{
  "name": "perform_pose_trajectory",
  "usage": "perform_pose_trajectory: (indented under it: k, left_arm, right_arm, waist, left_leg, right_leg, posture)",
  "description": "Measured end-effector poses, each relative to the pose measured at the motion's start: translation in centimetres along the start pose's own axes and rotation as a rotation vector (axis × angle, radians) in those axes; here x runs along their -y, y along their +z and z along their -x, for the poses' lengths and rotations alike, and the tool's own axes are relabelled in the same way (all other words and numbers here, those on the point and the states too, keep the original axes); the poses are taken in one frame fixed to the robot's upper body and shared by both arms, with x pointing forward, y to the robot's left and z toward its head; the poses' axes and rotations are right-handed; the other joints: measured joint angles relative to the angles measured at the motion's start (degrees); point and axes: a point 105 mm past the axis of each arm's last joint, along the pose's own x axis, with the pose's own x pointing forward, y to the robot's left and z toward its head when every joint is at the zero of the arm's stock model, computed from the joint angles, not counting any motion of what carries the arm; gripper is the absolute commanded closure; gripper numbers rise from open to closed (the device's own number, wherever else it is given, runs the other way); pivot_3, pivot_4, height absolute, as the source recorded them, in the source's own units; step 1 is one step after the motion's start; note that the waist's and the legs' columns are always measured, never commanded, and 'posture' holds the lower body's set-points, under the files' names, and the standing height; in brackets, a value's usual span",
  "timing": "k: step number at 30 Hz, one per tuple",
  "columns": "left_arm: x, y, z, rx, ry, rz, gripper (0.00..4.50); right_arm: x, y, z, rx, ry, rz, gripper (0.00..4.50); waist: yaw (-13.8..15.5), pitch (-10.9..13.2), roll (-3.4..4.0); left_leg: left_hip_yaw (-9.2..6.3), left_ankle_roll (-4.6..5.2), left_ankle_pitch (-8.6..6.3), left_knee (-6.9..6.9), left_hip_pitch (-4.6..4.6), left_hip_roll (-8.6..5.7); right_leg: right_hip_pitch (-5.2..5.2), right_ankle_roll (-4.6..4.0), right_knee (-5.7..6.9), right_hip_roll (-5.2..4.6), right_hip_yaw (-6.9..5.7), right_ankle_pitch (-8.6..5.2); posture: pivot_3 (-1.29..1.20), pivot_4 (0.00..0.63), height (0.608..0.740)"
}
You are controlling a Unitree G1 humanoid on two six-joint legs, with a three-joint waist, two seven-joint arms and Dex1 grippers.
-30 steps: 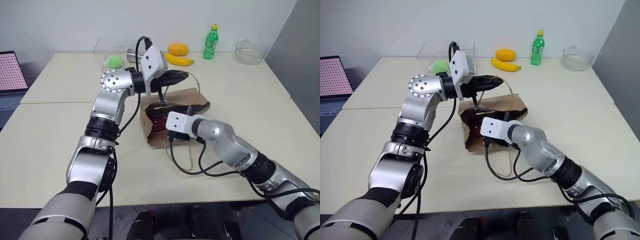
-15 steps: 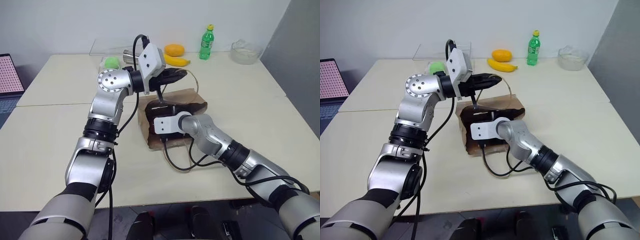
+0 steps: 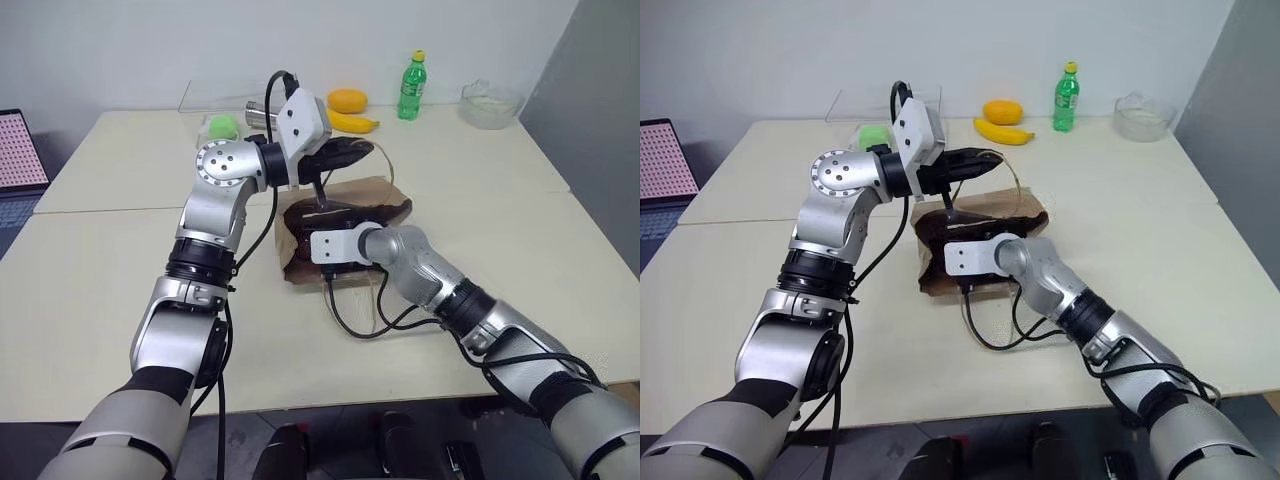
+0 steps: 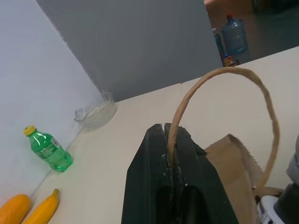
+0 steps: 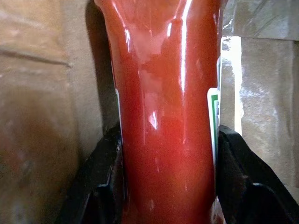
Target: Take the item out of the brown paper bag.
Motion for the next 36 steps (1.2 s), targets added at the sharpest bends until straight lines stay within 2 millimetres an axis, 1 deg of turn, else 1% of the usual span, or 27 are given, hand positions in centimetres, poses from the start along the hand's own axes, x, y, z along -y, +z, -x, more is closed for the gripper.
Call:
perform_pose_trajectory:
  k: [3,5,7,11,14,17,21,24,27,30,32,34,35,36]
  left_arm:
    - [-0.2,-0.3,0.2,-0.01,0.01,0.003,4.5]
    - [-0.3,-0.6,0.3,-0.017,0.016,0.006,4.5]
    - [-0.3,-0.8,0.4,-0.02,0.021,0.009,4.5]
    - [-0.5,-1.2,0.4,-0.031,0.033,0.008,4.5]
    - [-0.6,-1.5,0.5,-0.04,0.037,0.012,4.5]
    - [-0.6,-1.5,0.4,-0.042,0.038,0.011,4.5]
    - [-0.9,-1.4,0.3,-0.038,0.048,0.004,4.5]
    - [-1.0,-1.8,0.3,-0.05,0.063,0.013,4.5]
    - [-1.1,-2.2,0.4,-0.067,0.067,0.021,4.5]
    - [-1.1,-2.3,0.3,-0.07,0.072,0.022,4.5]
    - [-1.1,-2.2,0.2,-0.068,0.073,0.021,4.5]
    - [-1.1,-2.1,0.1,-0.064,0.073,0.021,4.5]
    - [-1.1,-2.1,0.0,-0.063,0.072,0.02,4.5]
    - [-1.2,-2.1,0.1,-0.066,0.074,0.016,4.5]
  right_arm:
    - [0.0,-0.4,1.5,0.03,-0.001,-0.007,2.41]
    - [0.3,-0.2,2.6,0.063,-0.004,-0.017,2.43]
    - [0.8,0.5,4.0,0.119,-0.012,-0.022,2.44]
    - [1.7,1.9,6.2,0.224,-0.009,-0.022,2.44]
    - [1.7,2.8,7.5,0.316,0.022,-0.064,2.5]
    - [1.6,4.3,8.8,0.439,0.053,-0.123,2.52]
    - [3.4,6.4,11.9,0.655,0.028,-0.277,2.53]
    - [4.6,6.9,14.3,0.764,0.011,-0.371,2.53]
    - [5.7,6.7,16.2,0.835,0.0,-0.494,2.53]
    - [7.2,6.7,17.8,0.888,-0.039,-0.578,2.53]
    - [8.6,6.2,19.2,0.906,-0.106,-0.621,2.53]
    - [9.9,4.1,20.8,0.839,-0.224,-0.623,2.53]
    - [10.1,2.4,21.4,0.756,-0.274,-0.6,2.53]
    - [9.8,-0.4,22.0,0.605,-0.333,-0.575,2.53]
  waist:
    - [0.0,0.0,0.0]
    - [0.0,0.0,-0.01]
    - [0.0,0.0,-0.01]
    - [-0.1,0.0,-0.02]
    - [0.0,0.0,-0.02]
    - [0.0,0.0,-0.04]
    - [0.0,0.0,-0.04]
    - [0.1,0.0,-0.04]
    - [0.1,0.0,-0.04]
    - [0.0,0.0,-0.03]
    - [0.1,0.0,-0.03]
    - [0.4,0.0,-0.03]
    - [0.9,0.0,-0.03]
    - [1.7,0.0,-0.04]
  left_leg:
    - [-0.01,-0.02,0.01,-0.02,-0.1,-0.01]
    - [-0.01,-0.02,0.01,-0.04,-0.12,0.0]
    - [-0.01,-0.01,0.0,-0.05,-0.12,0.01]
    - [0.01,0.01,-0.01,-0.04,-0.1,0.01]
    - [0.01,0.01,-0.01,-0.04,-0.11,0.01]
    - [0.01,0.01,-0.01,-0.04,-0.12,0.02]
    - [-0.02,0.02,-0.01,-0.04,-0.13,0.01]
    - [-0.03,0.12,-0.07,-0.04,-0.12,0.0]
    - [-0.03,0.14,-0.08,-0.04,-0.12,0.0]
    - [-0.02,0.17,-0.09,-0.05,-0.11,0.01]
    - [-0.03,0.17,-0.1,-0.04,-0.13,-0.01]
    - [-0.03,0.18,-0.11,-0.04,-0.14,-0.08]
    - [-0.02,0.2,-0.11,-0.05,-0.15,-0.14]
    - [-0.03,0.23,-0.13,-0.05,-0.17,-0.17]
  right_leg:
    - [-0.06,0.0,-0.1,-0.01,-0.01,0.0]
    - [-0.06,0.0,-0.15,0.0,-0.02,0.0]
    - [-0.07,0.0,-0.16,0.0,-0.02,0.0]
    - [-0.06,0.0,-0.13,0.0,-0.02,0.0]
    - [-0.06,0.0,-0.15,0.0,-0.02,0.0]
    - [-0.06,0.0,-0.15,0.0,-0.02,0.0]
    - [-0.05,0.0,-0.14,-0.01,-0.03,0.0]
    - [-0.04,0.0,-0.15,-0.02,-0.03,0.0]
    - [-0.04,0.0,-0.13,-0.02,-0.03,0.0]
    - [-0.04,0.0,-0.11,-0.01,-0.03,0.0]
    - [-0.04,0.0,-0.11,-0.03,-0.04,0.0]
    - [-0.03,0.0,-0.15,-0.1,-0.05,0.0]
    - [-0.02,0.01,-0.2,-0.15,-0.06,0.0]
    - [0.05,0.02,-0.35,-0.17,-0.11,-0.01]
  posture:
    - [0.0,0.15,0.74]
    - [0.0,0.15,0.74]
    - [0.0,0.15,0.74]
    - [0.0,0.15,0.74]
    - [0.0,0.15,0.74]
    - [0.0,0.15,0.74]
    - [0.0,0.15,0.74]
    - [0.0,0.15,0.74]
    - [0.0,0.15,0.74]
    - [0.0,0.15,0.74]
    - [0.0,0.15,0.74]
    - [0.0,0.15,0.74]
    - [0.0,0.15,0.74]
    - [0.0,0.15,0.74]
